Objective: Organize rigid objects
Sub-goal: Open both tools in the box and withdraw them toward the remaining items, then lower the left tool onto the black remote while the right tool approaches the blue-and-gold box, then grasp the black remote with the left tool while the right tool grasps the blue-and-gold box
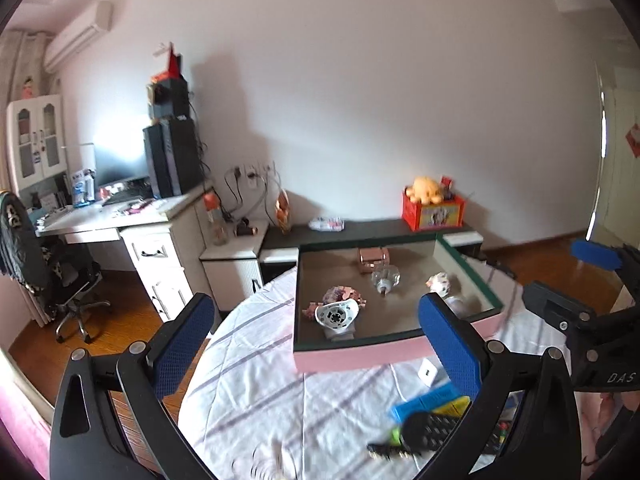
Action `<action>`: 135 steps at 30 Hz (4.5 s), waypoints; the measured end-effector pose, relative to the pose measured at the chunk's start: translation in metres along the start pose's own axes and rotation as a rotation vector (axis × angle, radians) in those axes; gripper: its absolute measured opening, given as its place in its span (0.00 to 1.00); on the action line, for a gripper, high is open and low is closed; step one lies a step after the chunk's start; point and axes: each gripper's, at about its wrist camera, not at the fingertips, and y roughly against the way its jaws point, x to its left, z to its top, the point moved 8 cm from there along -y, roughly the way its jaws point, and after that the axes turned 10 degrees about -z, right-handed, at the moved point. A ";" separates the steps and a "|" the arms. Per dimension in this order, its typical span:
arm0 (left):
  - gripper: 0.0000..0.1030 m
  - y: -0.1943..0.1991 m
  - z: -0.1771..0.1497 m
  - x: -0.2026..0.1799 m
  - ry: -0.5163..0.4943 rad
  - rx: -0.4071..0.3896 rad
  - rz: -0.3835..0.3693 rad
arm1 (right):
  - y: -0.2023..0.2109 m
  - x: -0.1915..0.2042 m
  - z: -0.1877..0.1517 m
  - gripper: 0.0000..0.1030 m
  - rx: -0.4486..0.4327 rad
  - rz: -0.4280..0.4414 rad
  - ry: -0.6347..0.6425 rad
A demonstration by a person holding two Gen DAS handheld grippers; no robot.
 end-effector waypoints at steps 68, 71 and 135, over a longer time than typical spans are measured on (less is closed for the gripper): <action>1.00 -0.034 -0.133 -0.088 0.008 0.338 -0.177 | -0.011 -0.083 -0.175 1.00 0.345 -0.219 -0.047; 1.00 -0.036 -0.135 -0.082 0.004 0.347 -0.139 | -0.020 -0.077 -0.188 1.00 0.379 -0.207 -0.021; 0.49 -0.043 -0.188 -0.038 0.027 0.464 -0.233 | -0.020 0.019 -0.178 0.23 0.408 0.145 0.081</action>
